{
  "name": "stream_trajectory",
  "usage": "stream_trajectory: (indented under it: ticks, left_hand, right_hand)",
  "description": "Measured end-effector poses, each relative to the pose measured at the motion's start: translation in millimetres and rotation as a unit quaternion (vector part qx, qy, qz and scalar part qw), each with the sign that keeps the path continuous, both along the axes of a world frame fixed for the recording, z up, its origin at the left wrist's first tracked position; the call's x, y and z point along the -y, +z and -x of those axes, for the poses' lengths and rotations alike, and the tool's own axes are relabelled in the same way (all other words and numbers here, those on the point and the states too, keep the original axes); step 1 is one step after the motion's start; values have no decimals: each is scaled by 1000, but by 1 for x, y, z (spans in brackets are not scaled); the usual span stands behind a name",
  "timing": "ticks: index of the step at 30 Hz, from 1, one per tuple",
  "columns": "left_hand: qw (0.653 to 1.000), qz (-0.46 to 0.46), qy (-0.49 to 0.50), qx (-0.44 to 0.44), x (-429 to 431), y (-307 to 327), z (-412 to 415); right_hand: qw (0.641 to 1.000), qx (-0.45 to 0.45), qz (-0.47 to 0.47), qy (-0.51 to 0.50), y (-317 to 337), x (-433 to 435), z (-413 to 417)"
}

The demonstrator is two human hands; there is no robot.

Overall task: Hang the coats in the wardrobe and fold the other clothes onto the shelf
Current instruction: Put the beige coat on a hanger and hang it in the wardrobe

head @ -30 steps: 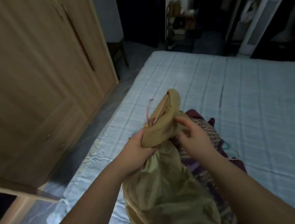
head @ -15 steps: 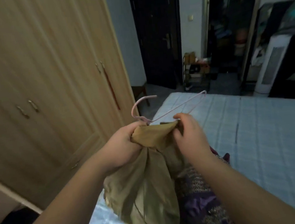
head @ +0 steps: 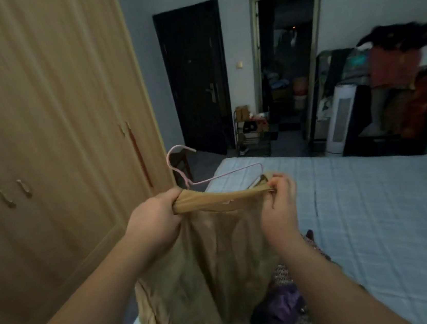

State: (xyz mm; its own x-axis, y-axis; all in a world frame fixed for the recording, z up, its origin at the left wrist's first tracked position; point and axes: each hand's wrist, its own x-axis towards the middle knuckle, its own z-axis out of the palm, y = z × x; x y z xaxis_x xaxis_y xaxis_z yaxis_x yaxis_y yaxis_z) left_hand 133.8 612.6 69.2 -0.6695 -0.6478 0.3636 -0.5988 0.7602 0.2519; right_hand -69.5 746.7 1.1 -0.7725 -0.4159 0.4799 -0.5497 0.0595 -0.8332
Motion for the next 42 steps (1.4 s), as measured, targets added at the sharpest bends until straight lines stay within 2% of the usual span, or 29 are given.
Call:
stream_trajectory:
  ticks: [7,10,12,14,17,20,25,28,30,32,34,37,39,42]
  left_hand:
    - [988,-14,-144,-53,28,29,-46]
    - [983,-13,-158,-90,35,47,-54]
    - [981,-32,-177,-78,31,56,-58]
    - [974,-53,-210,-71,27,64,-63]
    - [956,-82,-275,-69,31,82,-75]
    - [944,-75,-317,-63,38,100,-82]
    - [955,64,-287,-40,49,79,-75]
    - [962,131,-237,-27,48,50,-68]
    - [963,156,-215,-38,46,38,-63]
    - [979,108,-167,-54,47,35,-57]
    - [994,44,-95,-29,54,35,-53]
    - [986,-90,-47,130,67,42,-55]
    - [961,-180,-90,190,66,49,-57]
    - [943,-244,-192,118,48,55,-44]
  right_hand:
    - [995,-74,40,-47,40,-13,-30]
    - [996,-48,32,-62,60,-15,-40]
    - [996,-5,67,-52,69,-13,-40]
    - [997,13,52,-53,72,-12,-41]
    - [997,-4,69,21,72,-10,-45]
    - [992,10,-29,123,75,-5,-42]
    - [947,-7,-179,268,87,-2,-56]
    - [916,-115,-285,259,85,-1,-70]
    - [922,-133,-292,214,80,2,-61]
    - [933,-149,-291,153,77,4,-43]
    - [931,-174,-301,113,79,3,-30]
    - [936,-174,-284,110,86,-7,-21]
    - [939,-177,-269,122,92,-15,-21]
    - [922,-223,-288,126,94,-19,-20]
